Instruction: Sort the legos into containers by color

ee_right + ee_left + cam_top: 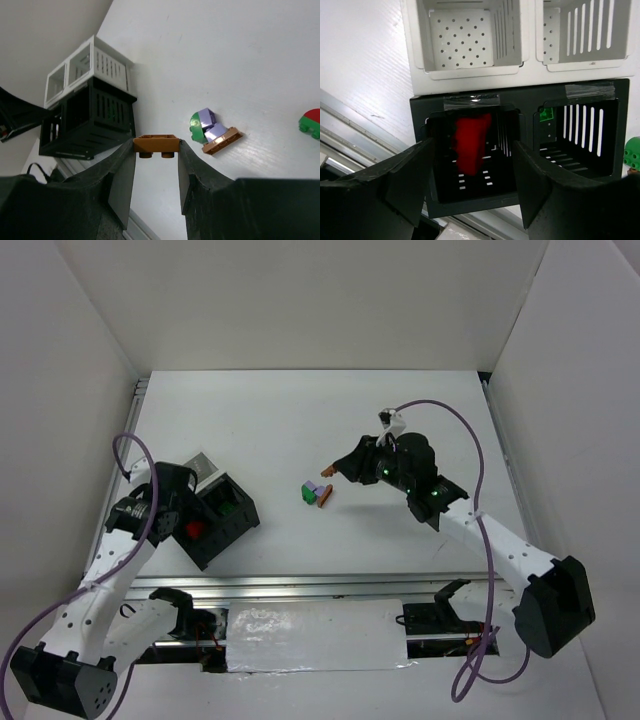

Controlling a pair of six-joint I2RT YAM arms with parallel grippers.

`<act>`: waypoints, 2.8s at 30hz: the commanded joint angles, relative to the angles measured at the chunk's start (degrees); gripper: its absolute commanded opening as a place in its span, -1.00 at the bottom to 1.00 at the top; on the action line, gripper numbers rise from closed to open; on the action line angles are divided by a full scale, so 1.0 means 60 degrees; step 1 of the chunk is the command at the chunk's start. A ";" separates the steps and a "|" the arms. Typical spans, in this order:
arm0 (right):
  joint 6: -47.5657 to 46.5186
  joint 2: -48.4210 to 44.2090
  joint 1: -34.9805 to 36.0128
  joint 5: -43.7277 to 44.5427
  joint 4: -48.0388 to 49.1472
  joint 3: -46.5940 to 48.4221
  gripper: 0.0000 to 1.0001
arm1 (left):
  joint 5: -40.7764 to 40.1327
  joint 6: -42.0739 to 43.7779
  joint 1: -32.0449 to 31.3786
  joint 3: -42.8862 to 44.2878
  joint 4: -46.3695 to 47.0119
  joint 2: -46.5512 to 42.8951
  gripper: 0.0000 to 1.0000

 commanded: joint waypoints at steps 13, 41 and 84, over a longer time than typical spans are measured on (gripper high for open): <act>0.0365 0.0829 0.0367 -0.1236 0.0244 0.0909 -1.00 | 0.1254 0.2472 -0.0057 0.0807 0.1291 -0.1265 0.93; -0.0938 0.9762 0.4705 0.2589 -0.1778 1.1074 -1.00 | -0.1356 0.2561 0.0090 0.0413 0.1569 -0.2906 0.99; -0.2287 0.4534 0.1571 0.3203 -0.2495 0.2608 0.63 | 0.1223 0.3806 0.0309 0.0003 0.2770 -0.2906 0.99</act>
